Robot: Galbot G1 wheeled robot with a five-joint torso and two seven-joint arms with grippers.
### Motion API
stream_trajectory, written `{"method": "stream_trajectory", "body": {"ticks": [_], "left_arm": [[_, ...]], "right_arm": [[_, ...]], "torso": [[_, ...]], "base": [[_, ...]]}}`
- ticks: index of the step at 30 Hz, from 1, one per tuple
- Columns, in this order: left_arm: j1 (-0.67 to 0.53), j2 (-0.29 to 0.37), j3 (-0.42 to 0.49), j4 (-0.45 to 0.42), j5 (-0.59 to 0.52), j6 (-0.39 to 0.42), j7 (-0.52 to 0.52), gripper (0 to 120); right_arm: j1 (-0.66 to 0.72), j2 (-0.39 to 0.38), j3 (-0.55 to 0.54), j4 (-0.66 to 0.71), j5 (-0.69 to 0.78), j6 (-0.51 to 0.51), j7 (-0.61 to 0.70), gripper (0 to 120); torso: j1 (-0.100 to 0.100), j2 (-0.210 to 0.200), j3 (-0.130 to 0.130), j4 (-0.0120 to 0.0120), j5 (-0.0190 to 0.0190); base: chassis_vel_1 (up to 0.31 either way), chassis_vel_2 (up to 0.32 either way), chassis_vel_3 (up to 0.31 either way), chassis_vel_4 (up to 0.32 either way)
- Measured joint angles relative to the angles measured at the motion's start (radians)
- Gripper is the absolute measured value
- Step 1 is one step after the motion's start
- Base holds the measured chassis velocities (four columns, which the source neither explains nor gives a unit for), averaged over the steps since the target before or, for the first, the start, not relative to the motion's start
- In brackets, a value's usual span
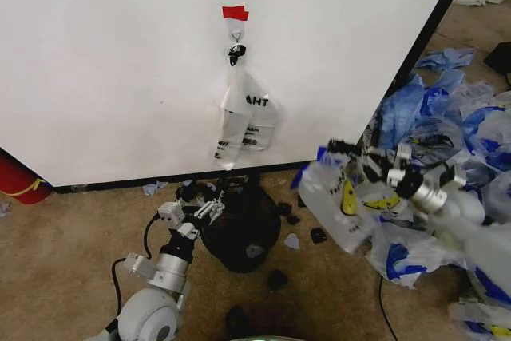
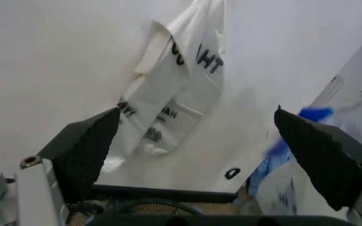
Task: Pick up the garbage bag from the wall and place it over the trash bin.
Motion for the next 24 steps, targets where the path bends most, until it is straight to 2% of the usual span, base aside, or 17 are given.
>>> {"method": "stream_trajectory", "body": {"ticks": [3,6,8,12,18,24], "left_arm": [[-0.004,0.001,0.000,0.000,-0.002,-0.001,-0.001,97],[-0.021,0.003,0.009,0.000,-0.007,0.000,-0.003,97],[-0.031,0.002,0.017,0.001,-0.010,0.001,-0.003,97],[-0.053,-0.001,0.029,0.021,-0.022,0.001,-0.004,97],[-0.106,0.009,0.044,0.057,-0.054,0.000,-0.004,97],[-0.149,0.014,0.054,0.083,-0.080,0.001,-0.005,97]], "right_arm": [[0.044,-0.027,-0.020,0.031,0.044,-0.027,-0.016,0],[0.127,-0.056,-0.105,0.057,0.105,-0.052,-0.038,0],[0.176,-0.063,-0.160,0.059,0.122,-0.062,-0.051,0],[0.215,-0.063,-0.205,0.068,0.127,-0.087,-0.090,0],[0.211,-0.058,-0.216,0.094,0.116,-0.135,-0.177,0],[0.178,-0.069,-0.185,0.065,0.088,-0.156,-0.250,0]], "torso": [[0.000,0.000,0.000,-0.0003,-0.0001],[0.000,0.000,0.000,-0.0004,0.0003],[0.000,0.000,0.000,0.0000,0.0002],[0.000,0.000,0.000,0.0000,0.0002],[0.000,0.000,0.000,-0.0002,0.0003],[0.000,0.000,0.000,0.0000,0.0005]], "base": [[0.000,0.000,0.000,0.000],[0.000,0.000,0.000,0.000],[0.000,0.000,0.000,0.000],[0.000,0.000,0.000,0.000],[0.000,0.000,0.000,0.000],[0.000,0.000,0.000,0.000]]}}
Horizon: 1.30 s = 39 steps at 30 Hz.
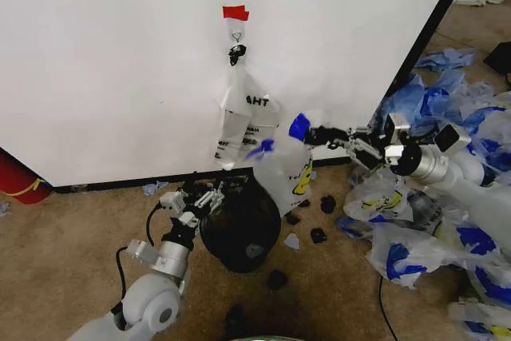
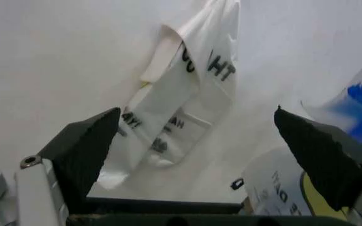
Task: Pick up the garbage bag from the wall and place it over the trash bin.
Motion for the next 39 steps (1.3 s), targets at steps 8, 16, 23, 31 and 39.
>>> {"method": "stream_trajectory", "body": {"ticks": [8,16,23,31,39], "left_arm": [[-0.056,0.017,0.023,0.021,-0.044,0.004,0.006,97],[-0.045,0.040,0.049,-0.020,-0.136,0.035,0.104,97],[-0.002,0.077,0.076,-0.068,-0.141,0.058,0.185,97],[-0.006,0.088,0.098,-0.064,-0.120,0.056,0.182,97],[-0.011,0.156,0.116,-0.067,-0.151,0.065,0.190,97]], "right_arm": [[-0.152,-0.122,0.104,0.038,-0.064,-0.047,-0.152,0],[-0.306,-0.169,0.245,0.094,-0.093,-0.065,-0.209,0],[-0.381,-0.200,0.297,0.103,-0.097,-0.047,-0.221,0],[-0.321,-0.188,0.308,0.066,-0.140,-0.023,-0.221,0],[-0.270,-0.202,0.302,0.054,-0.173,-0.025,-0.247,0]], "torso": [[0.000,0.000,0.000,-0.0007,-0.0004],[0.000,0.000,0.000,0.0000,0.0000],[0.000,0.000,0.000,-0.0001,-0.0001],[0.000,0.000,0.000,-0.0002,-0.0002],[0.000,0.000,0.000,-0.0002,-0.0005]], "base": [[0.000,0.000,0.000,0.000],[0.000,0.000,0.000,0.000],[0.000,0.000,0.000,0.000],[0.000,0.000,0.000,0.000],[0.000,0.000,0.000,0.000]]}}
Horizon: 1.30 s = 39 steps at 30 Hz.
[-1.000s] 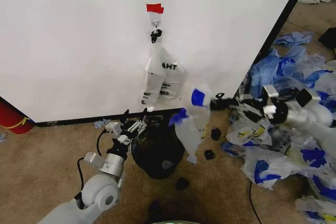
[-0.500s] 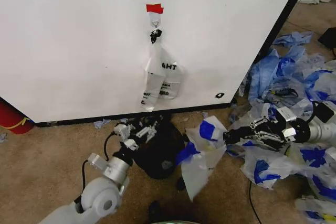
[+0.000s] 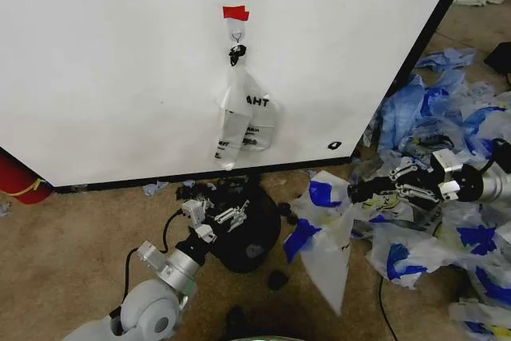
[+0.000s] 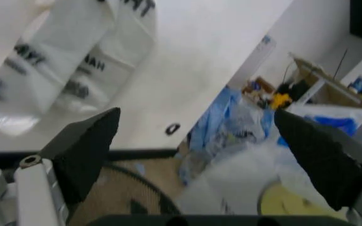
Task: Pick up the garbage bag from the wall and place it over the trash bin.
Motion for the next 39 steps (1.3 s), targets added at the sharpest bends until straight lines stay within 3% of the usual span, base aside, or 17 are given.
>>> {"method": "stream_trajectory", "body": {"ticks": [3,5,10,11,12,15,17,30,39], "left_arm": [[-0.035,0.111,0.009,-0.031,-0.084,0.037,0.000,97],[-0.047,0.140,0.009,-0.044,-0.116,0.048,0.000,97],[-0.134,0.330,-0.014,-0.138,-0.310,0.118,0.014,97],[-0.134,0.378,-0.025,-0.169,-0.348,0.135,0.019,98],[-0.134,0.378,-0.025,-0.169,-0.348,0.135,0.019,98],[-0.113,0.507,-0.036,-0.253,-0.432,0.159,0.029,98],[-0.101,0.541,-0.026,-0.280,-0.446,0.163,0.032,98],[-0.108,0.487,0.080,-0.297,-0.469,0.174,0.068,98],[-0.141,0.404,0.112,-0.281,-0.537,0.189,0.083,98]], "right_arm": [[-0.018,-0.020,0.009,0.022,-0.010,0.000,-0.012,0],[-0.020,-0.023,0.011,0.025,-0.011,0.000,-0.014,0],[-0.027,-0.045,0.021,0.033,-0.014,0.002,-0.018,0],[-0.025,-0.051,0.022,0.034,-0.014,0.002,-0.019,0],[-0.025,-0.051,0.022,0.034,-0.014,0.002,-0.019,0],[-0.012,-0.081,0.027,0.036,-0.001,0.001,-0.022,0],[0.000,-0.105,0.032,0.043,0.013,-0.001,-0.023,0],[-0.001,-0.155,0.040,0.098,0.058,-0.002,0.022,0],[-0.018,-0.159,0.045,0.141,0.060,0.002,0.039,0]], "torso": [[0.000,0.000,0.000,-0.0001,0.0002],[0.000,0.000,0.000,-0.0001,0.0002],[0.000,0.000,0.000,-0.0004,0.0003],[0.000,0.000,0.000,-0.0004,0.0002],[0.000,0.000,0.000,-0.0004,0.0002],[0.000,0.000,0.000,0.0003,0.0012],[0.000,0.000,0.000,0.0001,0.0001],[0.000,0.000,0.000,0.0000,0.0004],[0.000,0.000,0.000,0.0002,0.0005]], "base": [[0.000,0.000,0.000,0.000],[0.000,0.000,0.000,0.000],[0.000,0.000,0.000,0.000],[0.000,0.000,0.000,0.000],[0.000,0.000,0.000,0.000],[0.000,0.000,0.000,0.000],[0.000,0.000,0.000,0.000],[0.000,0.000,0.000,0.000],[0.000,0.000,0.000,0.000]]}}
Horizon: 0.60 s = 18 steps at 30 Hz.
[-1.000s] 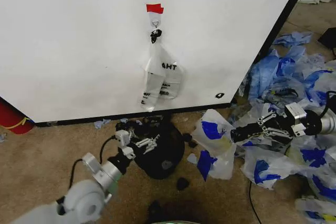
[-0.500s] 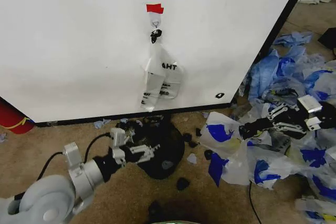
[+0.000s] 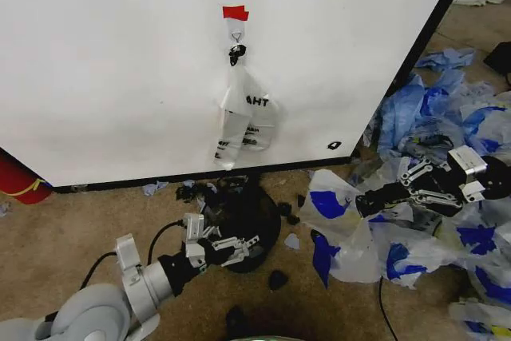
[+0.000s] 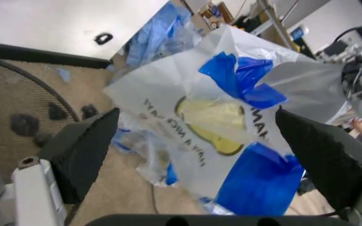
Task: Pick up the garbage bag from the wall and place it over the trash bin.
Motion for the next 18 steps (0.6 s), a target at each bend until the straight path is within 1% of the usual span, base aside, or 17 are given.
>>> {"method": "stream_trajectory", "body": {"ticks": [2,3,4,7,9,17,18], "left_arm": [[-0.050,-0.022,0.038,0.007,-0.025,0.019,0.010,98],[-0.088,-0.037,0.084,0.019,-0.032,0.023,0.012,98],[-0.088,-0.037,0.084,0.019,-0.032,0.023,0.012,98],[-0.189,-0.080,0.210,0.062,-0.031,0.027,0.013,97],[-0.242,-0.103,0.267,0.082,-0.025,0.028,0.013,97],[-0.382,-0.132,0.366,0.111,-0.040,0.029,0.004,97],[-0.382,-0.132,0.366,0.111,-0.040,0.029,0.004,97]], "right_arm": [[-0.007,-0.001,0.003,0.005,0.002,0.004,0.000,0],[-0.013,-0.002,0.004,0.006,0.003,0.007,0.000,0],[-0.013,-0.002,0.004,0.006,0.003,0.007,0.000,0],[-0.024,-0.007,0.008,0.007,0.007,0.012,0.003,0],[-0.027,-0.009,0.009,0.007,0.014,0.014,0.011,0],[-0.044,-0.018,0.010,0.019,0.015,0.024,0.026,0],[-0.044,-0.018,0.010,0.019,0.015,0.024,0.026,0]], "torso": [[0.000,0.000,0.000,0.0000,0.0001],[0.000,0.000,0.000,-0.0001,0.0001],[0.000,0.000,0.000,-0.0001,0.0001],[0.000,0.000,0.000,-0.0004,-0.0004],[0.000,0.000,0.000,-0.0003,-0.0003],[0.000,0.000,0.000,-0.0003,0.0000],[0.000,0.000,0.000,-0.0003,0.0000]], "base": [[0.000,0.000,0.000,0.000],[0.000,0.000,0.000,0.000],[0.000,0.000,0.000,0.000],[0.000,0.000,0.000,0.000],[0.000,0.000,0.000,0.000],[0.000,0.000,0.000,0.000],[0.000,0.000,0.000,0.000]]}}
